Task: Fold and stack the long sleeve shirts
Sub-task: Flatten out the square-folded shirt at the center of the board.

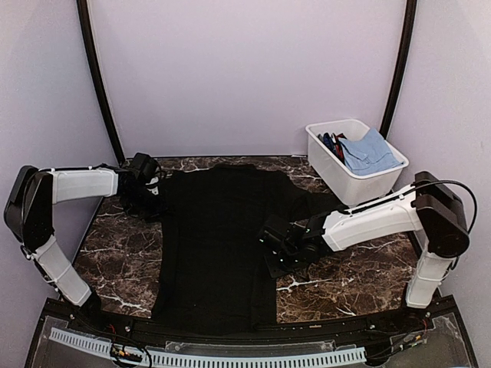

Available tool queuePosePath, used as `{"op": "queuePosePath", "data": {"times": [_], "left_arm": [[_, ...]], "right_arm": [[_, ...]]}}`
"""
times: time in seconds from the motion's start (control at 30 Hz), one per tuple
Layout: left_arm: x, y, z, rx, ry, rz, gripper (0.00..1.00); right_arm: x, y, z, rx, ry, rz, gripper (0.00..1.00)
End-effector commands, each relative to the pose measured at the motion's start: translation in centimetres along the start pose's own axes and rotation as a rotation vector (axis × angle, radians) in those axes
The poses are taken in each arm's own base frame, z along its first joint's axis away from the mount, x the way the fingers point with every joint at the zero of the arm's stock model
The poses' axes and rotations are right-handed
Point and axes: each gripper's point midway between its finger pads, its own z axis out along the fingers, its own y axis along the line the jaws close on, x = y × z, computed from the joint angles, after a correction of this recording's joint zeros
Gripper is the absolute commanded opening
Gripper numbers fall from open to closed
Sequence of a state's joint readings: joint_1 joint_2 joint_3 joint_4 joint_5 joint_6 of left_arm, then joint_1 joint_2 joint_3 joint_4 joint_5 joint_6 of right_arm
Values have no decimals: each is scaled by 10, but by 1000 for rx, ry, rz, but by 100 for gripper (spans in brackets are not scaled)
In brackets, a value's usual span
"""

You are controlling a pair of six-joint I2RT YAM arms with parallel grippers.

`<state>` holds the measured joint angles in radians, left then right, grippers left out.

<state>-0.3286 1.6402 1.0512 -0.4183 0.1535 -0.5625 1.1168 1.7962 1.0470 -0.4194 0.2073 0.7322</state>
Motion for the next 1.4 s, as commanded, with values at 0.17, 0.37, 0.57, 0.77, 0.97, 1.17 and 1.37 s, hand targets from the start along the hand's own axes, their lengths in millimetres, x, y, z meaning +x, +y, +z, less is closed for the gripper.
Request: {"op": "queuePosePath", "data": {"times": [0.17,0.37,0.57,0.77,0.97,1.17,1.37], "left_arm": [[2,0,-11,9,-24,5,53],[8,5,-9,-10,-7,13,53],[12,3,-6,10,15,12,52],[17,3,-11,21,17,9,50],[21,5,-13,22,17,6,50],[20,3,-17,32,9,10,50],[20,2,-19,36,2,16,50]], "right_arm": [[37,-44,5,145,71,31,46],[56,-74,-7,217,97,68,47],[37,-60,-24,140,33,91,48],[16,10,-44,-43,-17,1,47],[33,25,-29,49,44,-72,47],[43,17,-16,134,82,-76,47],[64,3,-5,251,149,-117,45]]}}
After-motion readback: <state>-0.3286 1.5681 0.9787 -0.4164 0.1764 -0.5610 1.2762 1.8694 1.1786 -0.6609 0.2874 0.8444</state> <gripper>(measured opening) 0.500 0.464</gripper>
